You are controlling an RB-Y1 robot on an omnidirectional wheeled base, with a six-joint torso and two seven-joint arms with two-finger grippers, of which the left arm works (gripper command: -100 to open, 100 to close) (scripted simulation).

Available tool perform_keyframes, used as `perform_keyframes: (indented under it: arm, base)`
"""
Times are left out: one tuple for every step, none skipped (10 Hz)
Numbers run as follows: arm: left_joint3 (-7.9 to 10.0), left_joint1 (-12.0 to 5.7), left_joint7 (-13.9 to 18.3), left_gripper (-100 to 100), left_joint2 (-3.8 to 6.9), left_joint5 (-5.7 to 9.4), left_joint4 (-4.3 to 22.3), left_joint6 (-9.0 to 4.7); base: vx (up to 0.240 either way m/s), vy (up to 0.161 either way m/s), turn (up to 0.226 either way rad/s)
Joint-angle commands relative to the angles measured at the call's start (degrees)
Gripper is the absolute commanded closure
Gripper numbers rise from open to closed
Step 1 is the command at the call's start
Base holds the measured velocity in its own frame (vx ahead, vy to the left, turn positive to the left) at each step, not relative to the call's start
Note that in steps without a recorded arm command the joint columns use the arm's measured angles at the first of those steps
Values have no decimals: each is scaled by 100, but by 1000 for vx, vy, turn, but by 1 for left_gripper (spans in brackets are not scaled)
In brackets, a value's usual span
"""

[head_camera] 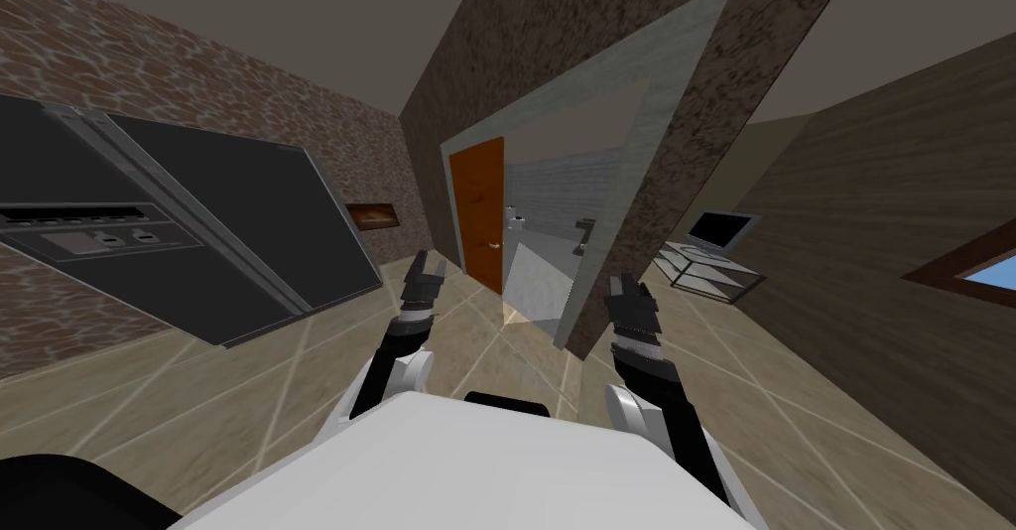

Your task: Push the door open

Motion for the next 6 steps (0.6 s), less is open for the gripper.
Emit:
perform_keyframes:
  arm:
    - [-55,-76,29,-100,38,-27,198,-24]
    - [-74,-106,40,-100,53,-37,280,-38]
    - [-97,-142,52,-100,67,-48,378,-55]
    - [-120,-178,65,-100,81,-59,476,-73]
    - [-142,-213,77,-100,95,-71,574,-90]
    - [-188,-285,102,-100,124,-94,770,-124]
  base:
    - [143,47,-9]
    - [137,26,-4]
    - [109,33,-2]
    - [95,45,-4]
    - [91,69,-5]
    - [131,84,-13]
